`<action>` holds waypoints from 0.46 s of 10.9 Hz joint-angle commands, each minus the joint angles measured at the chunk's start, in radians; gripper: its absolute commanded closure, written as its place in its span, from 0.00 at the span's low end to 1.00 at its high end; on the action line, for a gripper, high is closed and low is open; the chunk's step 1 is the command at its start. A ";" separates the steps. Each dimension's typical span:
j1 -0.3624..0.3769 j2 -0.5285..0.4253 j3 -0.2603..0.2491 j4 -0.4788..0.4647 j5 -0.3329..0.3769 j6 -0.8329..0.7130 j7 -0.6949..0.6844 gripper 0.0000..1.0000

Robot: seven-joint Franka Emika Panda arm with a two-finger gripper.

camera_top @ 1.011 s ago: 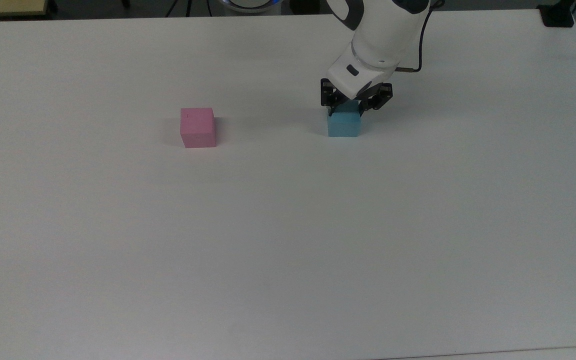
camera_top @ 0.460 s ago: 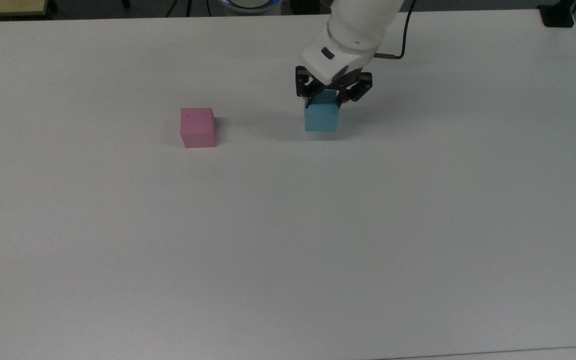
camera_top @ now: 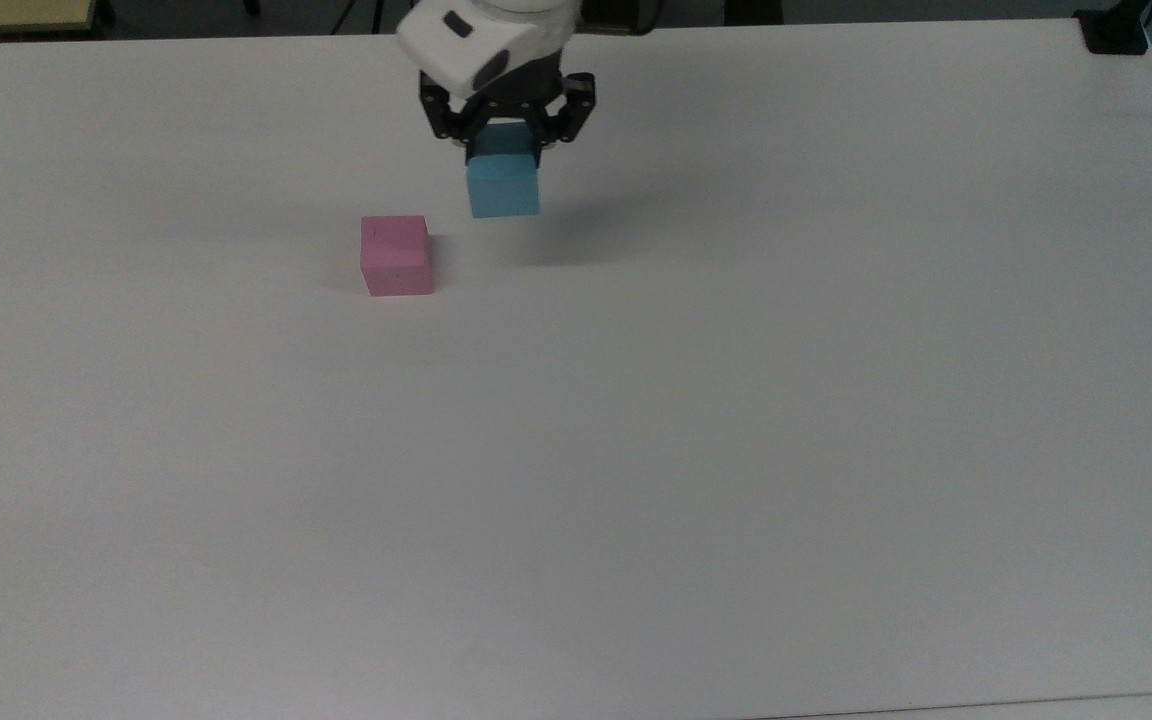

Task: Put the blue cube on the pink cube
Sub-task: 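Lift the blue cube and carry it above the pink cube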

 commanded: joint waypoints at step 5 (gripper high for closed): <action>-0.002 0.024 -0.185 -0.058 0.023 0.081 -0.193 0.58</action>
